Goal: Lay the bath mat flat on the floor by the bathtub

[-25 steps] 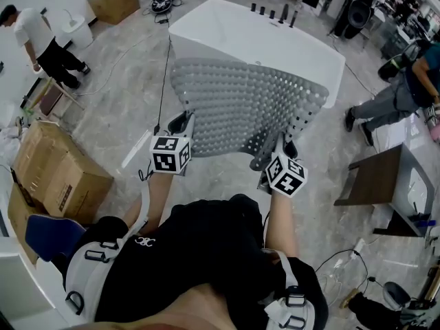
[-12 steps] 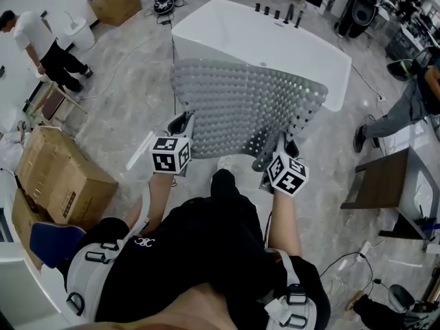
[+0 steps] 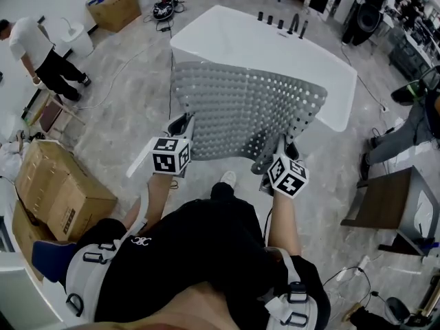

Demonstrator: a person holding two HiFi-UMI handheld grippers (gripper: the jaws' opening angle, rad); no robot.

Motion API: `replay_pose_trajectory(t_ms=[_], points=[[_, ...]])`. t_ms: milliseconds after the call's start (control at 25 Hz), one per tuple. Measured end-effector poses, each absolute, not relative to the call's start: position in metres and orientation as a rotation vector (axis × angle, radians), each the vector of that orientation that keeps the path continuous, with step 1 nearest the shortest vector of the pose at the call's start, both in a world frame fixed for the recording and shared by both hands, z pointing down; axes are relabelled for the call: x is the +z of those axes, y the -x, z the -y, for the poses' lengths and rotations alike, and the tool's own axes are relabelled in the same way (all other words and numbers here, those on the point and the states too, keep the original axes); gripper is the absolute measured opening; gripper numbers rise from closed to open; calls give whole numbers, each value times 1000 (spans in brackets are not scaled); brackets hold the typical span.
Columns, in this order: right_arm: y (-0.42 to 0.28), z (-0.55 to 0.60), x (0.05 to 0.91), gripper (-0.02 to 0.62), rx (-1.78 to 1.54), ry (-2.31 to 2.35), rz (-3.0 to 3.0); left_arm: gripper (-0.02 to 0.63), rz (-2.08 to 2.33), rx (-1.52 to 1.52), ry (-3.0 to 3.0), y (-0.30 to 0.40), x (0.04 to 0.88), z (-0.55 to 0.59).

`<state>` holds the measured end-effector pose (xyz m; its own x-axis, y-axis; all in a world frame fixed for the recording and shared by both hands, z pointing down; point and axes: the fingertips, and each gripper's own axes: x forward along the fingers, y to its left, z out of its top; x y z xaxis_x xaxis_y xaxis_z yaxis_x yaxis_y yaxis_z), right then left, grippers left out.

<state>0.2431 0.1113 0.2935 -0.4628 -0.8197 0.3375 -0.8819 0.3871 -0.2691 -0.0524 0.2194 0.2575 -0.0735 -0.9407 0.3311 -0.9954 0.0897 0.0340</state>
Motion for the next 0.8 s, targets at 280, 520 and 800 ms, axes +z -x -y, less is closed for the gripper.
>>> replay_pose_trajectory(t_ms=[280,520,800], points=[[-207,-35,301,67,674,-1532,2448,55,2080,336,-1920,91,258,-141],[-189,27,308,67,692,-1529,2426,55,2059,393,-1933,109,259,-76],[-170,68,318,67,726,-1492,2410,55,2044,419,-1892,128,269,-33]])
